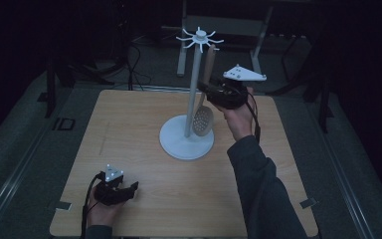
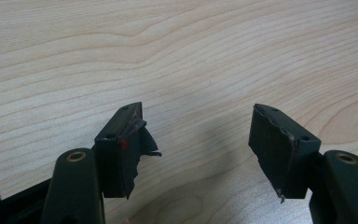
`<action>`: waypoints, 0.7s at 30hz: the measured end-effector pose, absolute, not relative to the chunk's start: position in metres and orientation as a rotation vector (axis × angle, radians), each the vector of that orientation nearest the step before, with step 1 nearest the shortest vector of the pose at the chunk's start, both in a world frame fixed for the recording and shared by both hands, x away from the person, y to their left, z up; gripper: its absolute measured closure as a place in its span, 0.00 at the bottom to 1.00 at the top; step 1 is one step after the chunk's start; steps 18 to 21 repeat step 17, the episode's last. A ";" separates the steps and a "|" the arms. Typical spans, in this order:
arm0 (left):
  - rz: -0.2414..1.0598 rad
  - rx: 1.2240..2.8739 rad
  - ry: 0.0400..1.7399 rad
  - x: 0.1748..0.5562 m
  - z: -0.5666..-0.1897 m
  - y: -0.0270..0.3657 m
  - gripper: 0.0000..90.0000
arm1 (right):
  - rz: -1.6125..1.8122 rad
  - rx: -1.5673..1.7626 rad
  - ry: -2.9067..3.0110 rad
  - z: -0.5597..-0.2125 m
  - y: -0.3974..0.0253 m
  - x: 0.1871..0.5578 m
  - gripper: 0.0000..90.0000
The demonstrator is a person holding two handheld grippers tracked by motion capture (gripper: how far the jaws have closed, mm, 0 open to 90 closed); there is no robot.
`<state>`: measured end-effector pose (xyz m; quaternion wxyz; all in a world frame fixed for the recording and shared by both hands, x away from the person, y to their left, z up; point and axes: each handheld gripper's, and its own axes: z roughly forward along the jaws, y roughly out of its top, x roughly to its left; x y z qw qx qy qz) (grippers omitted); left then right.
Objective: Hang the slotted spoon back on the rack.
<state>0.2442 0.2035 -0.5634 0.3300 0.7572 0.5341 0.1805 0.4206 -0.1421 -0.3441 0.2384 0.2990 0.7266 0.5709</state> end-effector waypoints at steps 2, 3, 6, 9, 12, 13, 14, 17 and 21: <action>0.471 1.979 1.397 0.244 -0.563 0.203 0.40 | 1.556 0.831 1.979 -0.345 -0.142 0.421 0.55; 0.472 1.980 1.397 0.244 -0.563 0.204 0.40 | 1.550 0.839 1.972 -0.345 -0.143 0.420 0.52; 0.471 1.981 1.396 0.244 -0.564 0.203 0.40 | 1.530 0.859 1.958 -0.346 -0.144 0.421 0.45; 0.472 1.983 1.394 0.244 -0.564 0.203 0.40 | 1.519 0.868 1.949 -0.345 -0.145 0.420 0.38; 0.472 1.980 1.395 0.245 -0.564 0.203 0.40 | 1.498 0.872 1.947 -0.345 -0.147 0.418 0.32; 0.470 1.980 1.395 0.245 -0.564 0.203 0.40 | 1.499 0.871 1.950 -0.346 -0.147 0.417 0.32; 0.470 1.980 1.395 0.245 -0.564 0.203 0.40 | 1.490 0.870 1.955 -0.346 -0.148 0.416 0.31; 0.472 1.980 1.394 0.245 -0.564 0.203 0.40 | 1.465 0.860 1.958 -0.349 -0.150 0.412 0.30; 0.472 1.980 1.394 0.245 -0.564 0.203 0.40 | 1.465 0.860 1.958 -0.349 -0.150 0.412 0.30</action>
